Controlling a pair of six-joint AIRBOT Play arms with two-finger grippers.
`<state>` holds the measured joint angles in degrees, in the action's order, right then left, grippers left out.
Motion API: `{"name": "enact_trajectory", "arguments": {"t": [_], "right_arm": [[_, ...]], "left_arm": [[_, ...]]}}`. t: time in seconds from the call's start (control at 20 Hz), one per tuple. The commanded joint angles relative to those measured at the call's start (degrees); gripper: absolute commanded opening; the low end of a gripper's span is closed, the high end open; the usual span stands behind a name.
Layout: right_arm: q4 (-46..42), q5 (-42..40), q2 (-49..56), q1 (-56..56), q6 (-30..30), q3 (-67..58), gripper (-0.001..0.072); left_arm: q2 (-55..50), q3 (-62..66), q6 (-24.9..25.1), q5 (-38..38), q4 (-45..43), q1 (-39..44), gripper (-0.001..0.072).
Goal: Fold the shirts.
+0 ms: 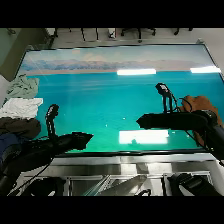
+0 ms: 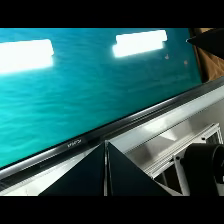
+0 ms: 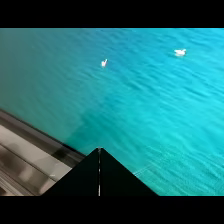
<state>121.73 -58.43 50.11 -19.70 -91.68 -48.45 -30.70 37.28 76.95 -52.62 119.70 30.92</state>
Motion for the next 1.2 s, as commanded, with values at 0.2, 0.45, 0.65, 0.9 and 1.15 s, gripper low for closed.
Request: {"name": "enact_trajectory", "arguments": {"t": [0.2,0.45,0.65,0.9,1.15], "right_arm": [[0.0,0.0,0.2,-0.1,0.0,0.0,0.0017],[0.0,0.0,0.2,-0.1,0.0,0.0,0.0017],[0.0,0.0,0.2,-0.1,0.0,0.0,0.0017],[0.0,0.0,0.2,-0.1,0.0,0.0,0.0017],[0.0,0.0,0.2,-0.1,0.0,0.0,0.0017]], "left_arm": [[0.1,2.3,1.8,-1.7,-7.7,-2.4,0.0014],[-11.5,19.9,8.7,-3.8,-33.9,-20.1,0.0473],[-35.4,36.1,18.6,7.6,-37.7,-37.3,0.0709],[-70.0,60.8,24.2,8.5,-37.7,-47.6,0.0709],[-92.3,80.0,24.9,9.1,-39.8,-48.1,0.0709]]}}
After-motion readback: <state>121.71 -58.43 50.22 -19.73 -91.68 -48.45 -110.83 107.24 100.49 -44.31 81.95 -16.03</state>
